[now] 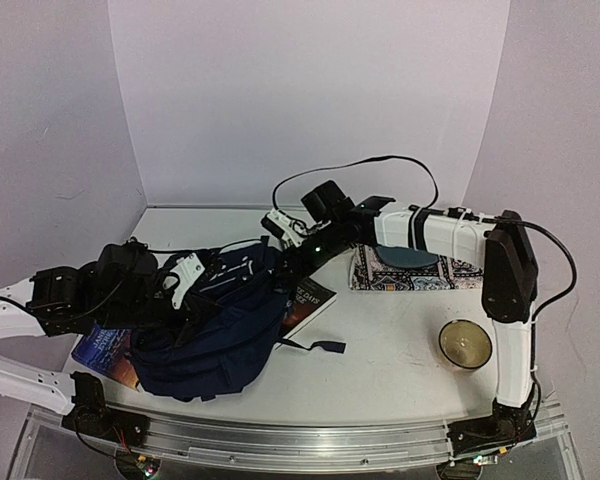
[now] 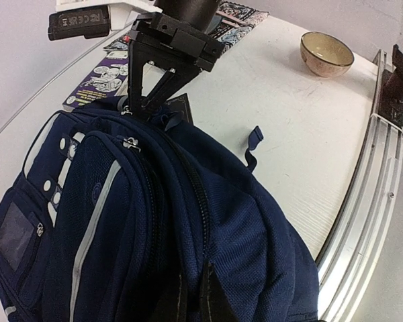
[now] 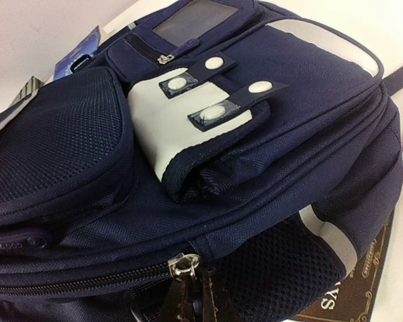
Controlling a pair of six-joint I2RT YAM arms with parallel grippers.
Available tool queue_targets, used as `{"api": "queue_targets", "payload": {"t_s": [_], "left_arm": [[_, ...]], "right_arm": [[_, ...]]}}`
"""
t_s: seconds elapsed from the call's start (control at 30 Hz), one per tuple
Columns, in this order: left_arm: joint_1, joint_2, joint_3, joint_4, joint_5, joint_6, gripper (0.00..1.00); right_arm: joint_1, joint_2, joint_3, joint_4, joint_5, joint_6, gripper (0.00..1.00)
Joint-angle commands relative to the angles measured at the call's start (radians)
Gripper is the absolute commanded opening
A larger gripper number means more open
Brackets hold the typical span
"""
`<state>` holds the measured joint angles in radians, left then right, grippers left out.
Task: Pack the student bag
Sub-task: Zip the student bag into the second largest pocket of the bag, then grab the largest pocket of the student bag.
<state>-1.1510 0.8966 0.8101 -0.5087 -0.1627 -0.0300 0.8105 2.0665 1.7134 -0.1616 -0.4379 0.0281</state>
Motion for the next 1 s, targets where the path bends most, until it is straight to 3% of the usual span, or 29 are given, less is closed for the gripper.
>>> {"api": "queue_targets", "payload": {"t_s": [0.0, 0.17, 0.3, 0.47, 0.57, 0.8, 0.97], "left_arm": [[-0.026, -0.133, 0.060, 0.029, 0.112, -0.018, 0.00], [-0.027, -0.100, 0.072, 0.031, 0.030, -0.079, 0.00], [-0.027, -0.059, 0.074, 0.040, -0.107, -0.138, 0.00], [-0.026, -0.046, 0.070, 0.081, -0.204, -0.182, 0.00], [-0.026, -0.056, 0.052, 0.124, -0.219, -0.195, 0.00], [-0.025, -0.059, 0.025, 0.187, -0.218, -0.227, 0.00], [-0.026, -0.056, 0.032, 0.187, -0.210, -0.235, 0.00]], "right_arm": [[-0.102, 0.063, 0.087, -0.054, 0.211, 0.007, 0.00], [-0.099, 0.068, 0.169, -0.053, 0.141, 0.024, 0.03], [-0.098, 0.009, 0.124, -0.038, 0.144, 0.035, 0.32], [-0.098, -0.159, -0.113, 0.072, 0.162, 0.035, 0.46], [-0.099, -0.275, -0.306, 0.225, 0.137, 0.047, 0.57], [-0.096, -0.414, -0.682, 0.595, -0.001, 0.173, 0.59], [-0.065, -0.351, -0.758, 0.777, -0.076, 0.208, 0.56]]}}
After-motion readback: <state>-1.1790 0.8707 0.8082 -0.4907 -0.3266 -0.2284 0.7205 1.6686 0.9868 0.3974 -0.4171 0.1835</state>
